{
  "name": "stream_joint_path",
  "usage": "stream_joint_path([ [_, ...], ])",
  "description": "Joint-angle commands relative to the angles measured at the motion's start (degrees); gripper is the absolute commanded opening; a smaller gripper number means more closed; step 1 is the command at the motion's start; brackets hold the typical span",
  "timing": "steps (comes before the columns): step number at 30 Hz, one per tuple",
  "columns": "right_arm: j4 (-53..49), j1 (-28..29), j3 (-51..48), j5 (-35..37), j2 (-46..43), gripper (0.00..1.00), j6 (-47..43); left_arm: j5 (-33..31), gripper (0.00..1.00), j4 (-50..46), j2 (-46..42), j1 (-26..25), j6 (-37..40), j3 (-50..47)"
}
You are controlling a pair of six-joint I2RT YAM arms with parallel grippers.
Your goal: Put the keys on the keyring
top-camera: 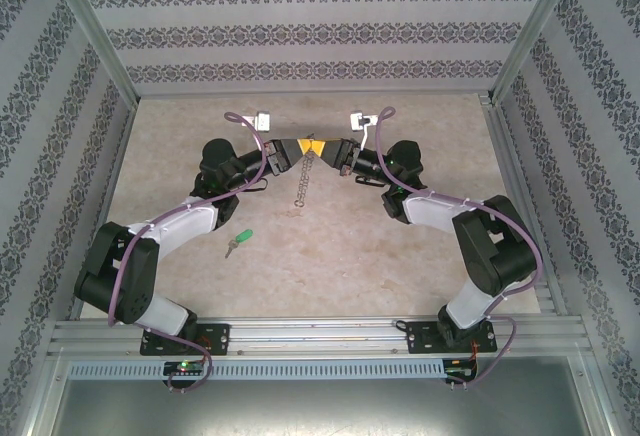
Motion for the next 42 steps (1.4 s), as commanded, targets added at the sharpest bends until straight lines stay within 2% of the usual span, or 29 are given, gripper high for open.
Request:
stream_joint_path([
  [1, 1.23, 0.78, 1.63, 0.4, -1.86, 0.0, -1.8, 1.1, 0.18, 0.28, -0.83, -0.71, 1.64, 0.24],
  [5, 0.84, 1.04, 2.0, 0.39, -1.86, 0.0, -1.83, 1.06, 0.12, -1.54, -1.09, -1.21, 3.12, 0.65],
  [9, 0.16, 1.05, 2.02, 0.48, -2.1, 0.0, -1.84, 1.01, 0.0, -2.83, -1.09, -1.44, 4.23, 0.94],
  [12, -0.83, 0.96, 1.76, 0.9, -2.63, 0.0, -2.26, 0.78, 0.0, -3.47, -1.17, -1.4, 4.78, 1.03],
  [13, -1.13, 0.92, 1.63, 1.08, -2.88, 0.04, -2.3, 0.68, 0.0, -3.72, -1.23, -1.42, 5.09, 1.03],
  [18, -2.39, -0.78, 0.25, 1.6, -4.76, 0.37, -2.24, 0.66, 0.0, -7.01, -2.64, -1.47, 8.44, 1.27],
  [21, -3.37, -2.74, -1.54, 2.03, -6.85, 0.46, -2.0, 0.66, 0.0, -10.72, -3.84, -1.42, 11.73, 1.94],
  [26, -6.71, -5.12, -4.44, 1.41, -10.57, 0.47, -3.11, 1.42, 0.0, -16.72, -4.96, -1.44, 16.66, 3.78],
  [35, -11.89, -4.85, -6.84, -3.4, -13.33, 0.47, -6.36, 4.57, 0.0, -27.5, -5.49, -1.4, 26.13, 8.1],
  [42, -13.23, -3.12, -6.6, -4.59, -12.97, 0.47, -7.29, 7.21, 0.0, -29.52, -4.37, -1.41, 28.06, 10.16],
])
